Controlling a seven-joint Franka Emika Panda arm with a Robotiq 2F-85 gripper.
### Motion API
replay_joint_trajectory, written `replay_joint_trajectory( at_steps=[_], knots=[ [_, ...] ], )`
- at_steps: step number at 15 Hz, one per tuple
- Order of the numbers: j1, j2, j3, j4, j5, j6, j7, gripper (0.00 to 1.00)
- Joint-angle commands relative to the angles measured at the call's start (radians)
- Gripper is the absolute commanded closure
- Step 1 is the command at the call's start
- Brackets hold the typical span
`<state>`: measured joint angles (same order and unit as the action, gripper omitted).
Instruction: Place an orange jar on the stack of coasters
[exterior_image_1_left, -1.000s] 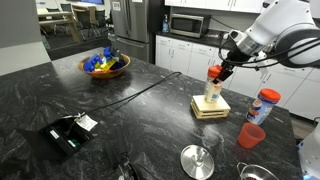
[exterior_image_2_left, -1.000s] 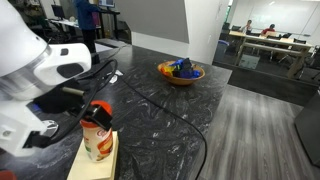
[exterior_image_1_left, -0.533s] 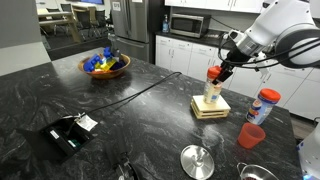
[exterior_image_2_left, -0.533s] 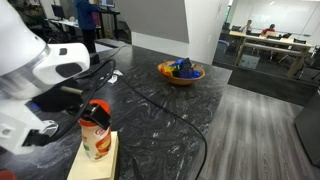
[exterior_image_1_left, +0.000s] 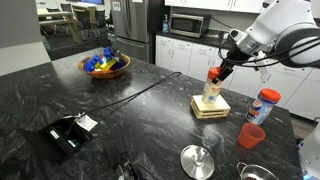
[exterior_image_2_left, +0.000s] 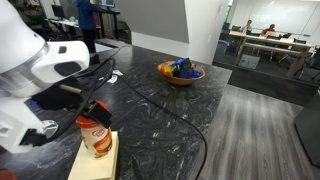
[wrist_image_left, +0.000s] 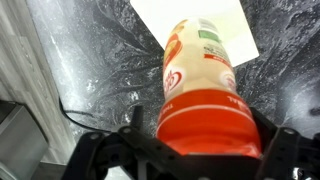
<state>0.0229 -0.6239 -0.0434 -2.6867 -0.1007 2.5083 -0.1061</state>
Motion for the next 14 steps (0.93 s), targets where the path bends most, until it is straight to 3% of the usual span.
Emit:
replay_joint_trajectory(
  at_steps=[1, 14],
  knots=[
    [0.002, -0.007, 0.000, 0.010, 0.034, 0.007, 0.008, 0.00],
    [0.030, -0.056, -0.015, 0.105, 0.113, 0.024, -0.010, 0.00]
  ],
)
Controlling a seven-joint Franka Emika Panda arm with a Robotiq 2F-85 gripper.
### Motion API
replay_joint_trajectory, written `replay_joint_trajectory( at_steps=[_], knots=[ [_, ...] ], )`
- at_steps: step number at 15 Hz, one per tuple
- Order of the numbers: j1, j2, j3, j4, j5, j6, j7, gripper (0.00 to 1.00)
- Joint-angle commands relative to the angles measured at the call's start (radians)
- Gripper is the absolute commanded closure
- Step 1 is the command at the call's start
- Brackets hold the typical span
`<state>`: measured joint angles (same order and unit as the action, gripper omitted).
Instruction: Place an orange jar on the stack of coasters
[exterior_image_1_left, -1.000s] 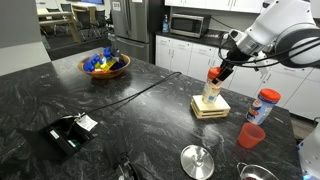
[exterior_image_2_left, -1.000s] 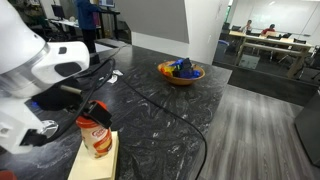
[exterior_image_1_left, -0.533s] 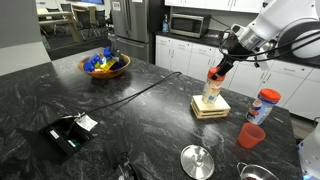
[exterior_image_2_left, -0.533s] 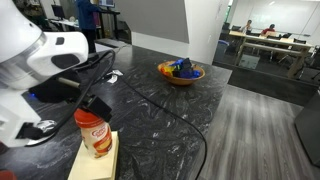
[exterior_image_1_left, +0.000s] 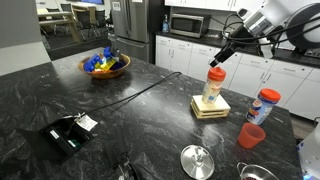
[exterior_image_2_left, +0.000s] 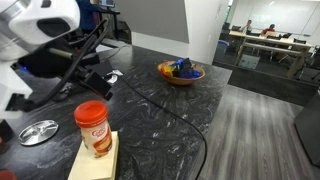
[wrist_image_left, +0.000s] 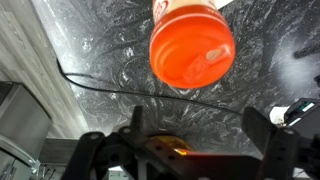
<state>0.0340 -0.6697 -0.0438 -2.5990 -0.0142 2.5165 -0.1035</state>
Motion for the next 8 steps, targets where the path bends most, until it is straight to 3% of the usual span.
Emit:
replay_joint_trajectory(
  at_steps=[1, 2, 8],
  knots=[
    [0.027, -0.017, -0.020, 0.024, 0.038, 0.019, -0.017, 0.00],
    [0.004, -0.010, -0.001, 0.020, 0.014, 0.002, -0.001, 0.00],
    [0.012, -0.016, -0.007, 0.026, 0.023, 0.002, -0.002, 0.00]
  ],
)
